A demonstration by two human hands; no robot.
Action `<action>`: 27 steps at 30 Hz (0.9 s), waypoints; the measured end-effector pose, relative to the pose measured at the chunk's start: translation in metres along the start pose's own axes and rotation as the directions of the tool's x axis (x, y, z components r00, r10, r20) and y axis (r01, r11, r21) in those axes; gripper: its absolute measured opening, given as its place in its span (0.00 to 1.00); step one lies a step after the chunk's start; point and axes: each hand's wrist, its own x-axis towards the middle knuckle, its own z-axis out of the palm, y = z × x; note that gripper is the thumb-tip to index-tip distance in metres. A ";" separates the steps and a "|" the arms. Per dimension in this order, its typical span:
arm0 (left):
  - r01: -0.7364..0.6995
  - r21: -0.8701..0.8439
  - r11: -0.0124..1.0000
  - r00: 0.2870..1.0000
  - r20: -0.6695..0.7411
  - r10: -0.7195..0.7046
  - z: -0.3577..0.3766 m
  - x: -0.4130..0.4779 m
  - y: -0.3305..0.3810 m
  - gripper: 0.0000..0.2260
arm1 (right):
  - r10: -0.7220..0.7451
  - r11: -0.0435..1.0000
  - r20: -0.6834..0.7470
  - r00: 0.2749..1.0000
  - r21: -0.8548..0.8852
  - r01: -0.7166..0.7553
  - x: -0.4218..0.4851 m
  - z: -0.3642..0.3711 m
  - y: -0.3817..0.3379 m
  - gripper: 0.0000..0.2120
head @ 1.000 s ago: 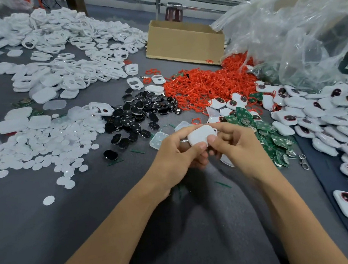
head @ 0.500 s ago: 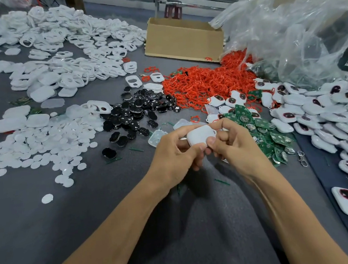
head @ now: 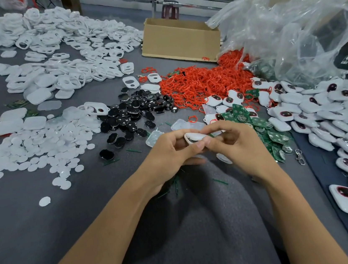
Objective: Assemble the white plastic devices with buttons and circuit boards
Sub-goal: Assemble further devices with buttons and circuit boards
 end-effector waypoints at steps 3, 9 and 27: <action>0.039 -0.045 0.998 0.998 0.045 -0.037 -0.001 -0.001 0.001 0.12 | -0.011 0.998 -0.003 1.000 0.056 0.011 0.000 -0.004 0.000 0.04; 0.137 -0.129 0.982 0.986 0.114 -0.122 0.002 -0.003 0.001 0.15 | -0.114 0.987 -0.114 0.987 -0.128 0.099 0.002 0.002 0.003 0.10; 0.160 -0.239 0.958 0.974 -0.121 -0.193 0.002 0.000 0.003 0.15 | 0.061 0.997 -0.206 0.977 0.059 -0.050 0.002 0.005 -0.004 0.11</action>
